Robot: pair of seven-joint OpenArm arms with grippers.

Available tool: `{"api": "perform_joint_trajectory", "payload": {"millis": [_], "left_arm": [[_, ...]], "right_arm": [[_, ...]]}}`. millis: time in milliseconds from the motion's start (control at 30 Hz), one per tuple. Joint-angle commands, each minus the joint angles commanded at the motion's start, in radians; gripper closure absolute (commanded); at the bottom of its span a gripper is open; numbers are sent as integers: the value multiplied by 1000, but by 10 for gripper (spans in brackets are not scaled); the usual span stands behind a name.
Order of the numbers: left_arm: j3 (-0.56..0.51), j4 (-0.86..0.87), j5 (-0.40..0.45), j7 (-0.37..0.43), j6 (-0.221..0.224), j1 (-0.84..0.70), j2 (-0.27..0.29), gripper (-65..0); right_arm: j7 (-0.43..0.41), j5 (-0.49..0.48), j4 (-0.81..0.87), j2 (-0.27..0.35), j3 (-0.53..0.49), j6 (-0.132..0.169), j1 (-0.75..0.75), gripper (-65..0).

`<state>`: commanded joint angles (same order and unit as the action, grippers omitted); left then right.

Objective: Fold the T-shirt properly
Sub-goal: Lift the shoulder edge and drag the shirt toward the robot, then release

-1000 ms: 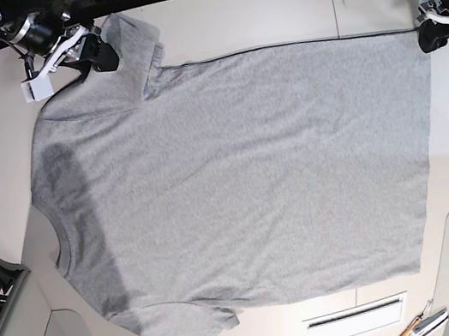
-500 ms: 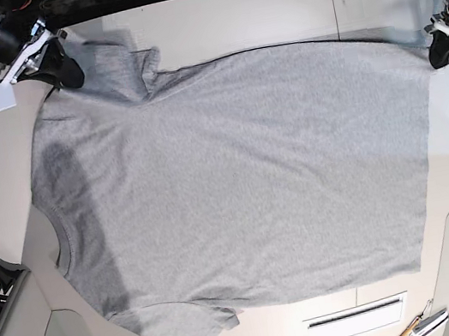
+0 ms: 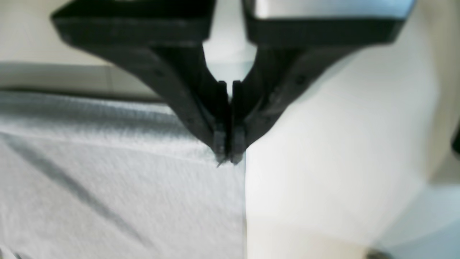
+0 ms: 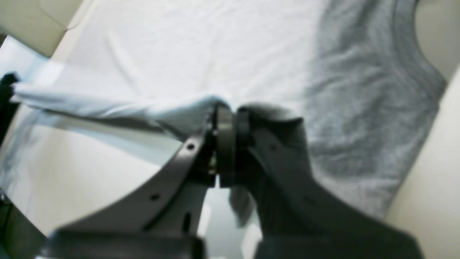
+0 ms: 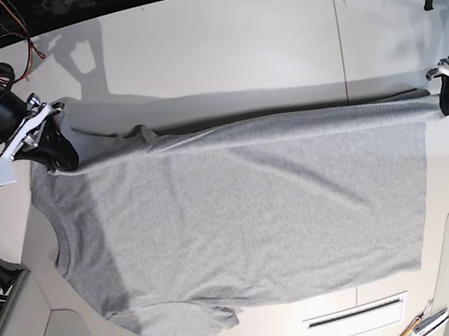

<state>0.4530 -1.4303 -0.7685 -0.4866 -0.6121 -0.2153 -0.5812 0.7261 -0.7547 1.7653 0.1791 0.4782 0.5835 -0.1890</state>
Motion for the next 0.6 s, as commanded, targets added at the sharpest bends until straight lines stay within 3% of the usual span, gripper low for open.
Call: {"api": "perform_joint_trajectory", "payload": {"millis": [200, 300, 533, 567, 600], "left_arm": [[-134, 143, 121, 21, 6, 177, 6, 0], [-135, 185, 151, 36, 105, 239, 18, 0], [-147, 224, 161, 53, 111, 262, 19, 0], [-147, 230, 160, 60, 111, 262, 19, -20], [-147, 235, 160, 61, 111, 262, 19, -118]], "right_arm": [[-12, 66, -258, 26, -54, 0, 243, 0], [-12, 71, -367, 25, -55, 0, 332, 0], [-40, 113, -479, 20, -55, 0, 402, 0], [-41, 113, -488, 20, -55, 0, 401, -45], [-36, 113, -497, 20, -55, 0, 401, -135]]}}
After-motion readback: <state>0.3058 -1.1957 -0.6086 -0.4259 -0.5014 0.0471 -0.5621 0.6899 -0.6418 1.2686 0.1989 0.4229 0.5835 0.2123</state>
